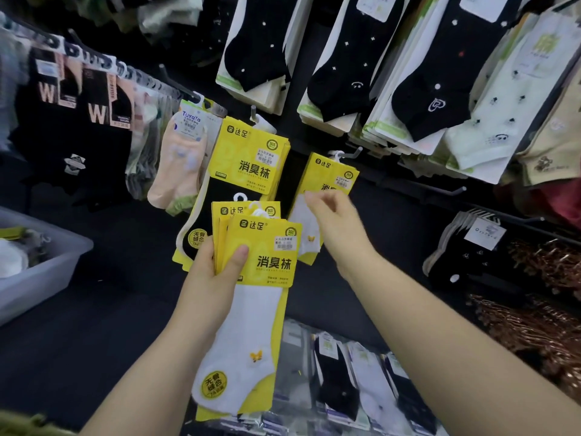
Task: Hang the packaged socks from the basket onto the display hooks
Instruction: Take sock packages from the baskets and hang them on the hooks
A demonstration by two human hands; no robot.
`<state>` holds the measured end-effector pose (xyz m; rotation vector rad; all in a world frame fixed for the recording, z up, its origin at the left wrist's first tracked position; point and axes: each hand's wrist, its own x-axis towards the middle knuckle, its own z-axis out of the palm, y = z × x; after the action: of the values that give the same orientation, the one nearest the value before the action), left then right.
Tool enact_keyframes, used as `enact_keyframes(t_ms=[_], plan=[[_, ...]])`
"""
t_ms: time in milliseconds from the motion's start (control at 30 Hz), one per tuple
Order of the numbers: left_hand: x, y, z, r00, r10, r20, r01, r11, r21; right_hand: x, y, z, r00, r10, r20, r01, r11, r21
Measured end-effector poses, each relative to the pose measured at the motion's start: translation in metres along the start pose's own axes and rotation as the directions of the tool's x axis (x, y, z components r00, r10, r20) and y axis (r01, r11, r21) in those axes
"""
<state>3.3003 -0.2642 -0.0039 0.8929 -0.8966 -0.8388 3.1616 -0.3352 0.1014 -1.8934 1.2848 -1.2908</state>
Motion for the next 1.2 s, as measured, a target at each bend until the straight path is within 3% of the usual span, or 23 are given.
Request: enact_keyframes(t_ms=[67, 167, 333, 567, 833, 933, 1100, 1200], plan=[[-0.003, 0.001, 0.004, 1.000, 0.008, 0.026, -0.007, 1.000, -0.022, -0.025, -0.002, 0.009, 0.985, -0.062, 0.159, 0.068, 0.997, -0.035], [-0.005, 0.002, 0.009, 0.998, 0.026, 0.051, -0.024, 0.998, -0.051, -0.040, -0.006, 0.014, 0.980, -0.130, 0.149, 0.151, 0.979, -0.136], [-0.004, 0.000, 0.008, 0.996, -0.013, 0.090, 0.025, 0.991, -0.135, -0.038, -0.010, -0.001, 0.979, -0.077, 0.187, 0.069, 0.996, 0.052], [-0.003, 0.005, 0.011, 0.996, 0.062, 0.066, -0.059, 0.997, -0.050, -0.040, -0.001, -0.007, 0.982, 0.076, 0.175, -0.134, 0.926, 0.352], [0.000, 0.005, 0.002, 0.992, 0.128, -0.022, -0.126, 0.989, 0.078, 0.003, -0.013, -0.050, 0.978, 0.207, 0.017, -0.187, 0.841, 0.507], [0.001, 0.003, 0.001, 0.992, 0.118, -0.032, -0.114, 0.986, 0.118, 0.016, -0.020, -0.055, 0.990, 0.136, -0.028, -0.110, 0.895, 0.432], [0.000, 0.001, 0.000, 0.991, 0.116, -0.073, -0.106, 0.986, 0.129, 0.051, -0.034, -0.057, 0.956, 0.087, -0.281, 0.006, 0.950, 0.314], [-0.001, 0.000, -0.001, 0.992, 0.101, -0.074, -0.092, 0.988, 0.125, 0.071, -0.033, -0.047, 0.956, 0.089, -0.279, -0.005, 0.957, 0.290]])
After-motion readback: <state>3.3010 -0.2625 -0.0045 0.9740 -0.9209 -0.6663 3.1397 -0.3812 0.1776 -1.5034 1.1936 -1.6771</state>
